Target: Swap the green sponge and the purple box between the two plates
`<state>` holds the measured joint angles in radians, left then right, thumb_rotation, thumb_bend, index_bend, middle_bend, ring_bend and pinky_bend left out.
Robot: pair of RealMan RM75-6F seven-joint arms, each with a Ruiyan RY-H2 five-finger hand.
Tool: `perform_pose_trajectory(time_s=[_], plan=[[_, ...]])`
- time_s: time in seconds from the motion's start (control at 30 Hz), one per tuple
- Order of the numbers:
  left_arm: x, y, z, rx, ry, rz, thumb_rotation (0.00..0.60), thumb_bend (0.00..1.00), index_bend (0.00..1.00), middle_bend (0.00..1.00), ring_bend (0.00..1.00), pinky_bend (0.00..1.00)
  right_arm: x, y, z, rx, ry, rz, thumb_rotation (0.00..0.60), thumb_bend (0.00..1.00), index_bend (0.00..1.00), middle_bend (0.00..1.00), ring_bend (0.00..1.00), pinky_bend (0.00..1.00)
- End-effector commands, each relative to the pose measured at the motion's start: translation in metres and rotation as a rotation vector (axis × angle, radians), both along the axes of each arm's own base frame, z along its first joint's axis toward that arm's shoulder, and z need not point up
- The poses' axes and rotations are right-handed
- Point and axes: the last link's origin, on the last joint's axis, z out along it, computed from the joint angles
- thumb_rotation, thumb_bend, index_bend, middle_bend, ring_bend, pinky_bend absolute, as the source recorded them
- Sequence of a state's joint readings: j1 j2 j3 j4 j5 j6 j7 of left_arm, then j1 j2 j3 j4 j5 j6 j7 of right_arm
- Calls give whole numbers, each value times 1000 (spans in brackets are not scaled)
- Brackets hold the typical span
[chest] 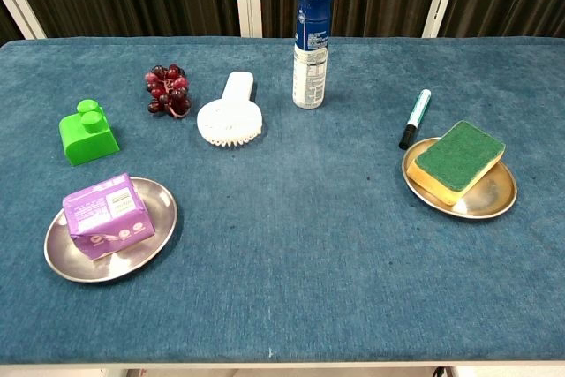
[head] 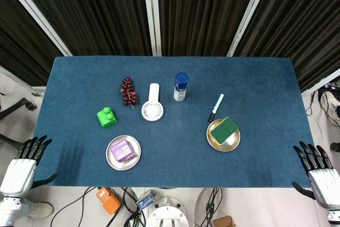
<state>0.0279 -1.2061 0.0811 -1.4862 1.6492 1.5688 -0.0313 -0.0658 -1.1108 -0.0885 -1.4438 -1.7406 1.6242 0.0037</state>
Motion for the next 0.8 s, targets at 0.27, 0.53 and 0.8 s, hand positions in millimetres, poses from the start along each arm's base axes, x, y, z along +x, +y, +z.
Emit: perform_pose_trajectory(time_s=[0.27,0.53,0.8], plan=[[0,1,2,7,-6,4,600,49,100,35,0,75,7,-39,-14,42,25,42,600,241,0,0,0,9],[-2,4,5,18,-12,14,600,49,100,35,0,75,66,-137,-53,225,177,184,600,241,0,0,0,8],[-5,5,6,22,-13,26,600,49,100,35,0,75,104,-186,-109,323,277,231,600,241,0,0,0,4]])
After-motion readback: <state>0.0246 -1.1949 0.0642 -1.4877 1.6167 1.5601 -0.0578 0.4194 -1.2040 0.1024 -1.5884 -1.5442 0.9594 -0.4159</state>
